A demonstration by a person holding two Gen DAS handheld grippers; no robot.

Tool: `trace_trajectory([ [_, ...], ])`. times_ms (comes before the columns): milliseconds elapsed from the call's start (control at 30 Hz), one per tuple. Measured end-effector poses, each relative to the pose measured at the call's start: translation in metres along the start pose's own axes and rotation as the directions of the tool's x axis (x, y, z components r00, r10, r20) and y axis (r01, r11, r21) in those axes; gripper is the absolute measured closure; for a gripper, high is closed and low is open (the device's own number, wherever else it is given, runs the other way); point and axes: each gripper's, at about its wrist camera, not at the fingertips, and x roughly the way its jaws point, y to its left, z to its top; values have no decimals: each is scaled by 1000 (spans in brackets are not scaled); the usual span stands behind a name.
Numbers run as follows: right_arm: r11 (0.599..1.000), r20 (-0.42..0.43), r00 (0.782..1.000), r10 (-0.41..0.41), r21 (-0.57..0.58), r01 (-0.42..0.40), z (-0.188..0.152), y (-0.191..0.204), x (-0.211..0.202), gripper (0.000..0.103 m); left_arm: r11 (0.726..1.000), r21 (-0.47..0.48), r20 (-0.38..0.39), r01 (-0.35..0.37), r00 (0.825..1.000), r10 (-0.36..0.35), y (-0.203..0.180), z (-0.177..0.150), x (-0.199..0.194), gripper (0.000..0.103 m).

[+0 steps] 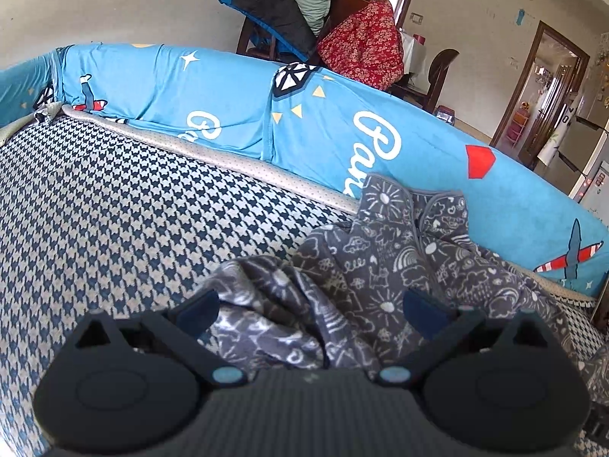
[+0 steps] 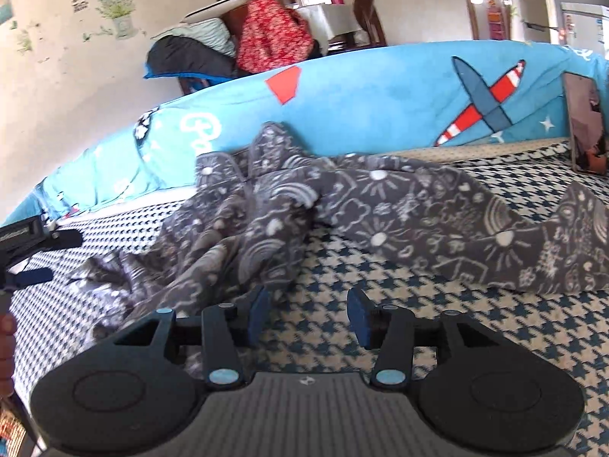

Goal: Fold clothes

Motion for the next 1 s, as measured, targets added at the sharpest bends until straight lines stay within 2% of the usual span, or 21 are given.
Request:
trace_trajectory([
  [100, 998, -23, 999, 48, -40, -49, -17, 22, -2, 49, 996, 42, -8, -73, 997, 73, 12, -5, 8, 0],
  [167, 995, -49, 996, 69, -64, -72, -27, 35, 2, 48, 996, 53, -39, -75, 996, 77, 20, -9, 17, 0],
  [233, 992, -69, 994, 85, -89, -91, -34, 46, 8, 48, 999, 21, -65, -42, 997, 43, 28, -11, 23, 0],
  [300, 986, -79, 993, 93, -128, -102, -40, 57, 15, 48, 998, -58, -86, 15, 996, -20, 37, -11, 28, 0],
  [467, 977, -89, 993, 83, -191, -99, -46, 76, 31, 48, 963, -243, -112, 117, 983, -148, 52, -8, 42, 0],
  [700, 978, -102, 991, 90, -179, -107, -47, 81, 47, 47, 954, -286, -185, 93, 971, -150, 52, -11, 78, 0],
  [833, 978, -106, 990, 89, -177, -107, -48, 82, 52, 45, 952, -300, -198, 60, 972, -124, 50, -15, 96, 0],
  [933, 978, -107, 990, 89, -177, -107, -48, 83, 54, 44, 950, -309, -198, 49, 974, -115, 46, -18, 104, 20],
  [1000, 977, -106, 990, 90, -183, -109, -49, 83, 54, 44, 948, -314, -198, 42, 974, -109, 43, -20, 110, 40],
])
